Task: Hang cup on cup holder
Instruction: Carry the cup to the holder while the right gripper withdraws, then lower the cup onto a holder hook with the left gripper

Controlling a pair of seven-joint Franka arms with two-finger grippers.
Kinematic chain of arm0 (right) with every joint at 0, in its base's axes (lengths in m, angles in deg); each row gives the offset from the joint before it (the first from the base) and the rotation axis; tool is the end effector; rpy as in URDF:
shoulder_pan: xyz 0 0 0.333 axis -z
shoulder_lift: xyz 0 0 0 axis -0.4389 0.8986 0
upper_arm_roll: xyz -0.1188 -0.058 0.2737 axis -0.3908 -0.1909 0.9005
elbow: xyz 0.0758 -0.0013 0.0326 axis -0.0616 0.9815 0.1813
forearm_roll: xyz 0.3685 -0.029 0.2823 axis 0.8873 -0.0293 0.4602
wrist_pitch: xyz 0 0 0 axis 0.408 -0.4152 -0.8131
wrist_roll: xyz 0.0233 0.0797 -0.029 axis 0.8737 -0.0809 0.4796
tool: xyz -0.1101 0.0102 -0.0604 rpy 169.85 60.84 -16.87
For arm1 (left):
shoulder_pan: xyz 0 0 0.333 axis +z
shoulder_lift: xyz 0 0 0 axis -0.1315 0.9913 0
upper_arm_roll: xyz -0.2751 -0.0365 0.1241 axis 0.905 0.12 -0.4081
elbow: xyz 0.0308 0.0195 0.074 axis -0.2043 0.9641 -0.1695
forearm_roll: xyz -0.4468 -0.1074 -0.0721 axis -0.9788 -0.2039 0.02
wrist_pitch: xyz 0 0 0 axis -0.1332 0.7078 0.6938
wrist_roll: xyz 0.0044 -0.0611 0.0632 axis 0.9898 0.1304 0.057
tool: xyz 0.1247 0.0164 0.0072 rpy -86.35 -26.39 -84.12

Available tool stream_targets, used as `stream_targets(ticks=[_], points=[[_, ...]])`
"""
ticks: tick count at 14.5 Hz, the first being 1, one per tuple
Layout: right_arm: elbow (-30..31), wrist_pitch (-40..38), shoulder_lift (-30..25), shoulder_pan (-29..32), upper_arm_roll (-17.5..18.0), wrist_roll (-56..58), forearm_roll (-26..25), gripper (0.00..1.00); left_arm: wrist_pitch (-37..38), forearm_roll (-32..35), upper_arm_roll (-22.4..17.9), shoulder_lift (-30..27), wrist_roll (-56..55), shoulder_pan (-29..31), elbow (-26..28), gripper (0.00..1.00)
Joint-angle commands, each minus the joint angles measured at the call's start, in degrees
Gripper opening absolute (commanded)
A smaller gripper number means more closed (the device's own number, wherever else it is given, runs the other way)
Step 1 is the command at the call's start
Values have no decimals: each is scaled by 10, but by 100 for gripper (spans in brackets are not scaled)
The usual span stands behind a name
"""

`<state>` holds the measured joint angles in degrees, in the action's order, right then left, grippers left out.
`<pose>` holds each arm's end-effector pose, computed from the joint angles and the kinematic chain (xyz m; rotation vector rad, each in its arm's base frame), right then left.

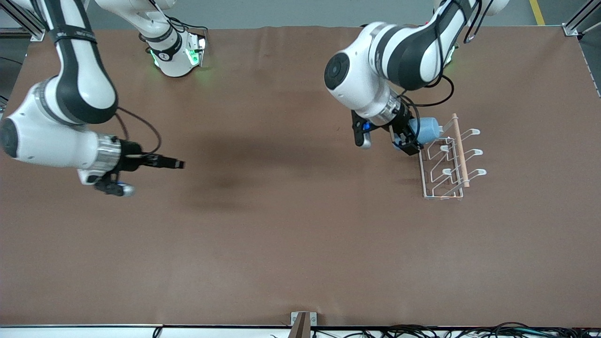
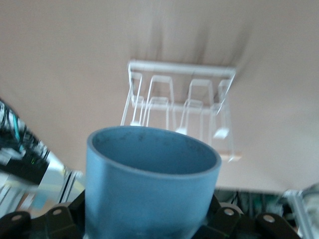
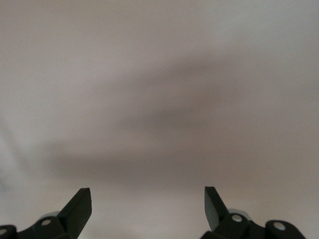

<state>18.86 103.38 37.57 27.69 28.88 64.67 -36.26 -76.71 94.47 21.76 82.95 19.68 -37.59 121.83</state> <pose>0.6548 0.0583 0.3496 -2.8154 0.3230 0.2867 0.5417 -0.3463 0.3508 -1.7270 1.6578 0.6726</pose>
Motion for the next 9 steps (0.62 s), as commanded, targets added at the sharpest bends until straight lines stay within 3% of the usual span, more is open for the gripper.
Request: stream_targets(ticks=[1,4,9], points=[[-12,-1,-27,31,12,10,-105,100,6,81,2,18,10,17,39,0],[-54,-27,-55,54,11,82,-165,100,7,163,0,52,9,34,66,3],[-169,-133,-61,81,10,65,-170,100,15,271,0,120,7,80,70,5]])
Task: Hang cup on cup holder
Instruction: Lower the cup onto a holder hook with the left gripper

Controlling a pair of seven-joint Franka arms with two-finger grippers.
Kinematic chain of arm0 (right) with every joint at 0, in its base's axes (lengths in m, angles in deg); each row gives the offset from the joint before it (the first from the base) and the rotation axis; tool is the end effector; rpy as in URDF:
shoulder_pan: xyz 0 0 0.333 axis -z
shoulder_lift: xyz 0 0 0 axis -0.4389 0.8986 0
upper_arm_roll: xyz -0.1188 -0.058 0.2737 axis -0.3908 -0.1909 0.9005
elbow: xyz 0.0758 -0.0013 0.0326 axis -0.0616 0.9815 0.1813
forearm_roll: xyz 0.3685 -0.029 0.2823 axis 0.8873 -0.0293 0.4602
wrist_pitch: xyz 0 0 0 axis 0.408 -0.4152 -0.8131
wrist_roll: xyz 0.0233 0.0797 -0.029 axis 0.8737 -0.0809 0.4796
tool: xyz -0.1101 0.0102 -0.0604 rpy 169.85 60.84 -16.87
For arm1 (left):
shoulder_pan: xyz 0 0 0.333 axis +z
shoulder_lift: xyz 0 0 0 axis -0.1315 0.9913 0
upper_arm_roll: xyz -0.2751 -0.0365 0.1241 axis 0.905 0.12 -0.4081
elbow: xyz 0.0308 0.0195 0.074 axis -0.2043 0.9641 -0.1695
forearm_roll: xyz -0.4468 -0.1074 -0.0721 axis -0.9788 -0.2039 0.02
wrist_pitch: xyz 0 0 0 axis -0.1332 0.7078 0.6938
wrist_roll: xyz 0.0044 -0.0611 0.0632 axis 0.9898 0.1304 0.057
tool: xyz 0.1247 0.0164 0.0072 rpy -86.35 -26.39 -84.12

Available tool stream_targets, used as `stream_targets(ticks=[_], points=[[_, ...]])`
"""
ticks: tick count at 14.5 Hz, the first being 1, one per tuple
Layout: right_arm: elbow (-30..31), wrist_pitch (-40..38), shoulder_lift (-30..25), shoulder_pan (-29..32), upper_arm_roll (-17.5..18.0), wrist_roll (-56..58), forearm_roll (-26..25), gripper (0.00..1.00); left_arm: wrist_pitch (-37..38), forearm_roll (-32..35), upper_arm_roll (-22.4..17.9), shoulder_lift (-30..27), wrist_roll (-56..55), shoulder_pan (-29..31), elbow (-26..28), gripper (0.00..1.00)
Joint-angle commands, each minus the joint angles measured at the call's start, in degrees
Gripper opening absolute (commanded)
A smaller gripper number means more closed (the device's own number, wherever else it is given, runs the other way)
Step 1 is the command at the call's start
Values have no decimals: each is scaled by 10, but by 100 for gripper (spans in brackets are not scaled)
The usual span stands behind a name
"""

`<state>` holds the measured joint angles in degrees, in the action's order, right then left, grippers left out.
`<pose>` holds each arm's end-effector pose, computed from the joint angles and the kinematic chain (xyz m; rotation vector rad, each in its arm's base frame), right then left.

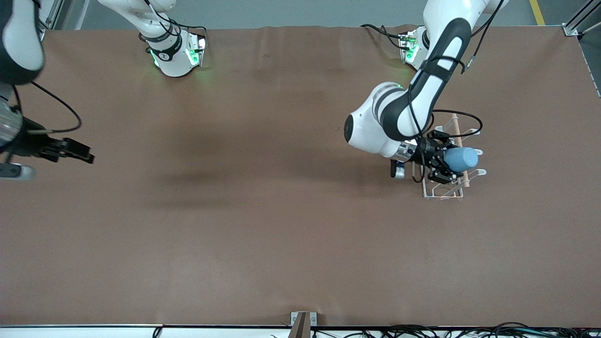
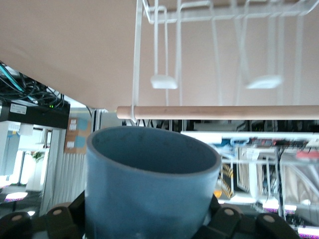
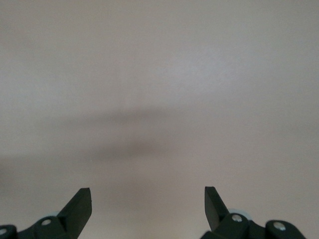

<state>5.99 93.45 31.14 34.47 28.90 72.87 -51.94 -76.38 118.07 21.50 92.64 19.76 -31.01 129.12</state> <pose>0.6604 -0.0445 0.5264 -3.0862 0.1395 0.0091 0.5786 -0.2415 0.2216 -1.3170 1.4944 0.9203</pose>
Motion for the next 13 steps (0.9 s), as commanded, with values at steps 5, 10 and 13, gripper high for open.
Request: stream_targets(ticks=[5,10,13], points=[[-107,-141,-16,13,-7,-26,-12,100,12,44,2,73,3,12,-10,9],[-69,-112,-40,-83,-106,-39,-10,100,13,12,8,80,-30,13,-14,67],[-78,-113,-38,-61,-92,-29,-1,100,46,-18,8,77,-61,8,-26,100]])
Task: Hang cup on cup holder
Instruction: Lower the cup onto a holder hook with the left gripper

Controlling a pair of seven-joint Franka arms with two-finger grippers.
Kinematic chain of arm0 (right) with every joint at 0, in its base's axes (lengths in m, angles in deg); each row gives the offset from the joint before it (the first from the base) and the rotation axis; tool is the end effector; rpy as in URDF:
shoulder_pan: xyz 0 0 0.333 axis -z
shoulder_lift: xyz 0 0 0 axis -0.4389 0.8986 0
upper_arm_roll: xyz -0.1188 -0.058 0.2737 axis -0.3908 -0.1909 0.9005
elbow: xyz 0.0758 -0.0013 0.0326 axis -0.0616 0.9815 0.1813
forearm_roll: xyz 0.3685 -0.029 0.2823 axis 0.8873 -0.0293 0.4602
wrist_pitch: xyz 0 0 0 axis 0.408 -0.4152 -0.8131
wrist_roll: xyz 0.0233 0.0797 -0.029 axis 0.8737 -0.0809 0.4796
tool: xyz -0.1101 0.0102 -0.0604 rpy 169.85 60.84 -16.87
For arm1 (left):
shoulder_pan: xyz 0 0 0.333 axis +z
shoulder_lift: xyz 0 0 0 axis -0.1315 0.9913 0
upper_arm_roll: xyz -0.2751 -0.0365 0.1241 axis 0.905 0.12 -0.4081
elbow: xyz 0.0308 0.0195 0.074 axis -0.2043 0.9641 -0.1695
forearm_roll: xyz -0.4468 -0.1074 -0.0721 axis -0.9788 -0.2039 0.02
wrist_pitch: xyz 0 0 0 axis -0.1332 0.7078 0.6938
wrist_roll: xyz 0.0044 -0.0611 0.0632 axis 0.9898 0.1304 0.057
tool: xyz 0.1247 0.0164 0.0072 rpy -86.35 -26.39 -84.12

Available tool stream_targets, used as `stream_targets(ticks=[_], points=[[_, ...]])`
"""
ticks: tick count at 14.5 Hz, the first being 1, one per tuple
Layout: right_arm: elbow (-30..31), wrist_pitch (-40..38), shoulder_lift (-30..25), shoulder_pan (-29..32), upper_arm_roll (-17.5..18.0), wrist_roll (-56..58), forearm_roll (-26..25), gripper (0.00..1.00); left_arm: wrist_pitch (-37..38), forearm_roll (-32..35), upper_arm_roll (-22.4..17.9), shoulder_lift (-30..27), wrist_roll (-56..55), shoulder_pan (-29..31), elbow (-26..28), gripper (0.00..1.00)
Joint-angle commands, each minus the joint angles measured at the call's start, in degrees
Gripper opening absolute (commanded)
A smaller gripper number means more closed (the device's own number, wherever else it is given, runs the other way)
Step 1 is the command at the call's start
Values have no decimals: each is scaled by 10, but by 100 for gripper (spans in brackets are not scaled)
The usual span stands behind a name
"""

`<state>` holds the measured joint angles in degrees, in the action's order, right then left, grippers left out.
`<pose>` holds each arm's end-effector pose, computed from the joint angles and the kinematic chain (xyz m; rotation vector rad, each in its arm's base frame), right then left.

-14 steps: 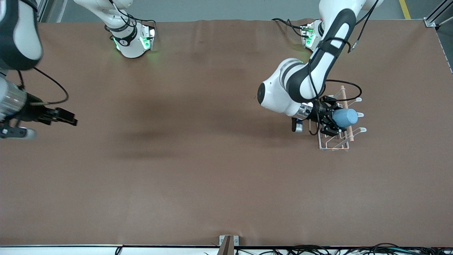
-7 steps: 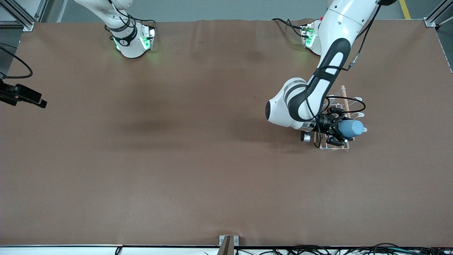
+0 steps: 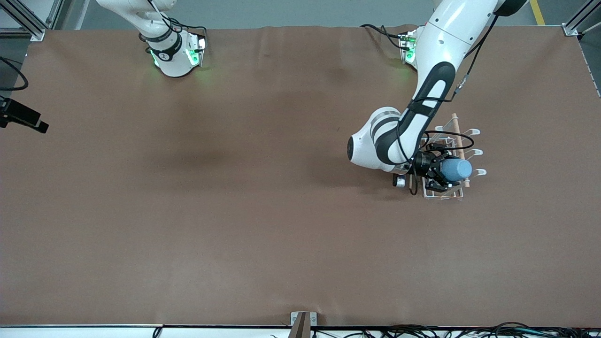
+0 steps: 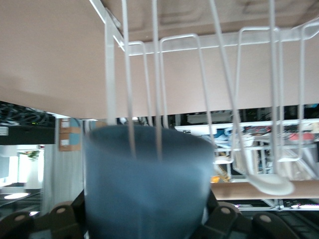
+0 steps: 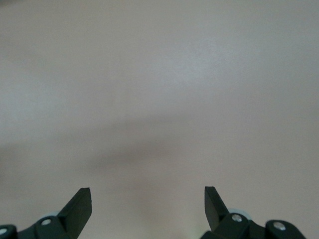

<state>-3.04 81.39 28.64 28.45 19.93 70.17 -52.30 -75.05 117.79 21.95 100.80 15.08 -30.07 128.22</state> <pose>0.6293 -0.0721 0.6223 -3.0935 0.2788 0.0244 0.5638 -0.2279 0.1408 -1.3117 1.4690 1.0204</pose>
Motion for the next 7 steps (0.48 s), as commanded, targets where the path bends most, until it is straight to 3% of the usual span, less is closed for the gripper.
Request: stream_targets(ticks=[1,4,7], points=[[12,5,-12,-4,-2,-1,4,100,40,-22,4,-3,-16,-2,-26,100],[11,4,-13,-15,-2,-1,-2,100,40,-32,4,-16,-40,-2,-49,100],[11,3,-13,-15,0,7,-3,100,29,-51,-1,-56,-145,9,-67,100]])
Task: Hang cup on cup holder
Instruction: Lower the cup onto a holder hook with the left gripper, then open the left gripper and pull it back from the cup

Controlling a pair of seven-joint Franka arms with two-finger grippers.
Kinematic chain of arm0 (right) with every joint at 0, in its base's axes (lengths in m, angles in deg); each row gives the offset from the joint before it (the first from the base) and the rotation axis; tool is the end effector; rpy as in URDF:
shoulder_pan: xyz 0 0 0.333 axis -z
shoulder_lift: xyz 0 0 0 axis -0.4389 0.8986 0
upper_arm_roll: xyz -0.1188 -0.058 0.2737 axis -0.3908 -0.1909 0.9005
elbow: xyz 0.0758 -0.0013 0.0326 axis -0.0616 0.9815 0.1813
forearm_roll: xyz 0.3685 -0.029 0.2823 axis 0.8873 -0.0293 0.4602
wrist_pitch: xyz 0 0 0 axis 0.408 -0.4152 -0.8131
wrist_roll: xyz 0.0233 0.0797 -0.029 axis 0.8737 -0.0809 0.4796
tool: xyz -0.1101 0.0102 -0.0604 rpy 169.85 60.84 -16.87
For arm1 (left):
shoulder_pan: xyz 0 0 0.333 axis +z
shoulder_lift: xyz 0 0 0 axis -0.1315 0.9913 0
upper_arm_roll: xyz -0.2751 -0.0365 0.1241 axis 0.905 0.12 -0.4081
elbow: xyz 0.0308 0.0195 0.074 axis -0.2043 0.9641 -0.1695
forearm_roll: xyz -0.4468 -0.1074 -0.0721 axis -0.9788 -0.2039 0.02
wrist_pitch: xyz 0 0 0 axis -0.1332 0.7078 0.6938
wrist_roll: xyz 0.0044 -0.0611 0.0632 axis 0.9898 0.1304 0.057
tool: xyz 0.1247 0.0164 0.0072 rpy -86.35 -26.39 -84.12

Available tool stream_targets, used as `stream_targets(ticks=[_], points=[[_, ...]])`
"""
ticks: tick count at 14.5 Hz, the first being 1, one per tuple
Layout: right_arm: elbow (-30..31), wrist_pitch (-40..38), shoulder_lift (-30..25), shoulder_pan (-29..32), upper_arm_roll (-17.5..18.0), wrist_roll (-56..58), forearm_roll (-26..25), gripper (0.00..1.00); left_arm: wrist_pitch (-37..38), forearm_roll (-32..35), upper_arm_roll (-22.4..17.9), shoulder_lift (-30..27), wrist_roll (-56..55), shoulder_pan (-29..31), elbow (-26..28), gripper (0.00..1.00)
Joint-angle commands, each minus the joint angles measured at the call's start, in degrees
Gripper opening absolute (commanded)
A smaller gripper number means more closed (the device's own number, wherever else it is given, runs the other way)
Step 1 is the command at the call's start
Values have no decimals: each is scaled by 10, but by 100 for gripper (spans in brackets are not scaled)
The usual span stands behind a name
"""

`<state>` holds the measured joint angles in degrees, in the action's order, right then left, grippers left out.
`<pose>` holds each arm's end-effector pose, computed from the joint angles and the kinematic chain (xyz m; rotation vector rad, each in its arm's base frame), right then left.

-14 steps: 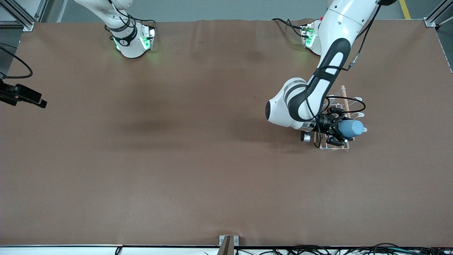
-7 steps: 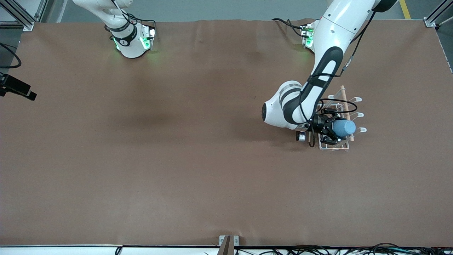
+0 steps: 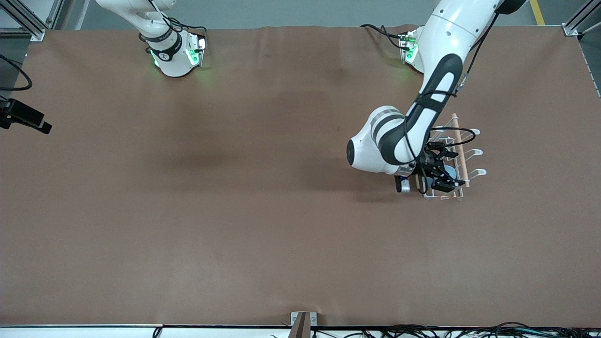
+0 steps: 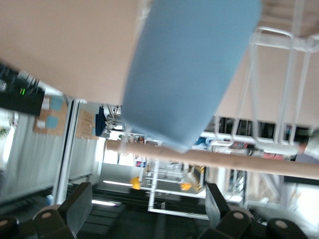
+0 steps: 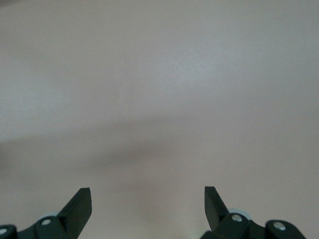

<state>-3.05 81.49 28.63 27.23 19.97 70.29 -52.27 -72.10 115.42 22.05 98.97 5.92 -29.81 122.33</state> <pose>0.6309 -0.0582 0.6227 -3.0963 0.2415 0.0217 0.5947 -0.2386 0.1999 -1.5233 1.2565 0.8609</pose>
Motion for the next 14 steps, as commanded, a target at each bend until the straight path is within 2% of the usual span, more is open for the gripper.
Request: stream_targets(ticks=[1,5,8,11,14], points=[[10,3,-13,-2,-1,11,-4,100,-16,-63,-4,-50,-95,14,-18,100],[9,-3,-13,-5,0,52,-34,100,-88,-205,-4,-139,-263,58,-23,100],[-4,-19,-12,-5,0,50,-34,100,-152,-326,-4,-202,-301,113,-22,100],[-5,-19,-12,-6,-1,49,-29,100,-193,-474,-10,-259,-328,175,-12,100],[-5,-19,-12,-6,-1,49,-29,100,-205,-543,-10,-296,-330,220,-7,100]])
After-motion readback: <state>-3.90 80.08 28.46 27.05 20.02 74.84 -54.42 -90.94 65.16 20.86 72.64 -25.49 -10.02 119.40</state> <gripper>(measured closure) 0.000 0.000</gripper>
